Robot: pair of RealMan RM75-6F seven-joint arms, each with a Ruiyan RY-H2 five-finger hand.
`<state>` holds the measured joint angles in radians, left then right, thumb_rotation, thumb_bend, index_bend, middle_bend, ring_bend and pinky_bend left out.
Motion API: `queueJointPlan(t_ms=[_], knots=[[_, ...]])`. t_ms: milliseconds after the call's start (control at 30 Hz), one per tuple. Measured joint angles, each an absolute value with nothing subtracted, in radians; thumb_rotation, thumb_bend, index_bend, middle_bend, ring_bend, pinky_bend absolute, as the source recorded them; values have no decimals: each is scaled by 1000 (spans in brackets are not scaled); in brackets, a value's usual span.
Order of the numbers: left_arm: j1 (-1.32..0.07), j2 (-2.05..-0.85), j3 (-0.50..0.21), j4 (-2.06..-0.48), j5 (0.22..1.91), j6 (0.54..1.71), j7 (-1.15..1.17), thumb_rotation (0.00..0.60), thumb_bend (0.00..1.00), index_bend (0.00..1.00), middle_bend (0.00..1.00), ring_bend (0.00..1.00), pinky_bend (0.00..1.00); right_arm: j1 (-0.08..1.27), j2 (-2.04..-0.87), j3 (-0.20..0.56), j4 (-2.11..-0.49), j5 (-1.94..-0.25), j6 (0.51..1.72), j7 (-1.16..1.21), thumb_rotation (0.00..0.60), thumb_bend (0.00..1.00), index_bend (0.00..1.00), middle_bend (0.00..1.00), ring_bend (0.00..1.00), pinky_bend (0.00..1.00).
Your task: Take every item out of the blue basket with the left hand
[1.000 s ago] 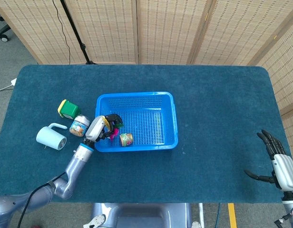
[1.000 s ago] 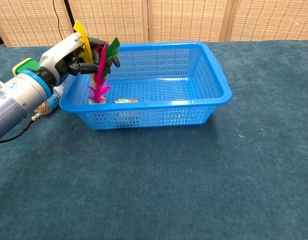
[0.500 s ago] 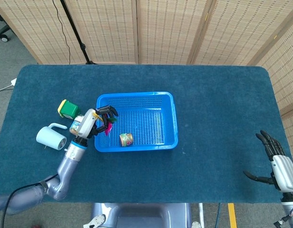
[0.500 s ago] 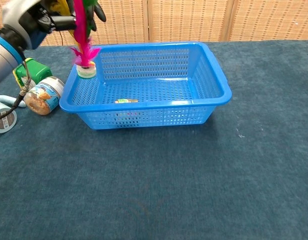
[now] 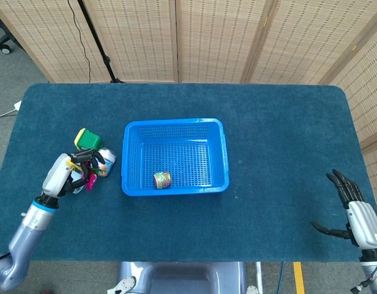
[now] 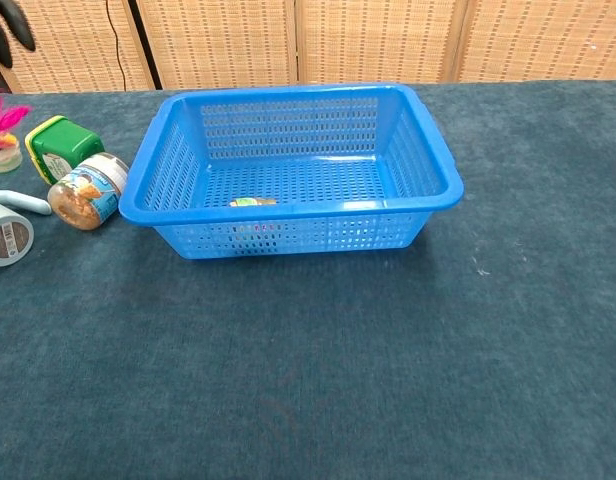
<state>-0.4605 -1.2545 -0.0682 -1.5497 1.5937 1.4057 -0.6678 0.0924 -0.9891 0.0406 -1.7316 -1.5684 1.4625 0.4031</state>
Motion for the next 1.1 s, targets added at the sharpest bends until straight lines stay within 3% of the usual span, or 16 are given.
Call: queueJointPlan(t_ms=[133,200,267,300,367,433,533,600,933,1100], knots=[[-432,-1261,-23,-1480,1612,1412,-720,600,918,680,496,501,595,93,-990,38,-1734,-1570,1460,397,600,0,0,0,0,0],[-418,-1281,-5,-1427,1618,1414,-749,600,834,583,415,416,568,93,-991,37,-1735,-1570,1459,395,600,0,0,0,0,0],[-408,-1303,7,-1375,1623,1416,-770,600,736,401,242,236,438,93,-991,37,-1735,-1569,1459,395,600,0,0,0,0,0],[-402,-1319,14,-1338,1627,1418,-781,600,684,278,127,120,323,93,-991,37,-1735,-1569,1459,395,600,0,0,0,0,0],[-397,-1339,28,-1281,1639,1418,-797,600,598,102,18,13,138,94,-991,37,-1735,-1569,1458,395,600,0,0,0,0,0],[-396,-1352,55,-1224,1662,1406,-813,600,495,13,0,0,26,94,-991,37,-1735,-1569,1457,395,600,0,0,0,0,0],[-401,-1350,99,-1195,1688,1364,-816,600,290,0,0,0,0,94,-991,36,-1736,-1568,1457,394,600,0,0,0,0,0],[-406,-1336,112,-1199,1696,1332,-801,600,247,0,0,0,0,94,-991,36,-1736,-1568,1456,394,600,0,0,0,0,0],[-413,-1210,71,-1389,1702,1404,-722,600,240,0,0,0,0,95,-989,35,-1737,-1569,1457,397,600,0,0,0,0,0],[-457,-1129,26,-1562,1689,1369,-584,600,239,0,0,0,0,96,-990,34,-1737,-1571,1456,396,600,0,0,0,0,0]])
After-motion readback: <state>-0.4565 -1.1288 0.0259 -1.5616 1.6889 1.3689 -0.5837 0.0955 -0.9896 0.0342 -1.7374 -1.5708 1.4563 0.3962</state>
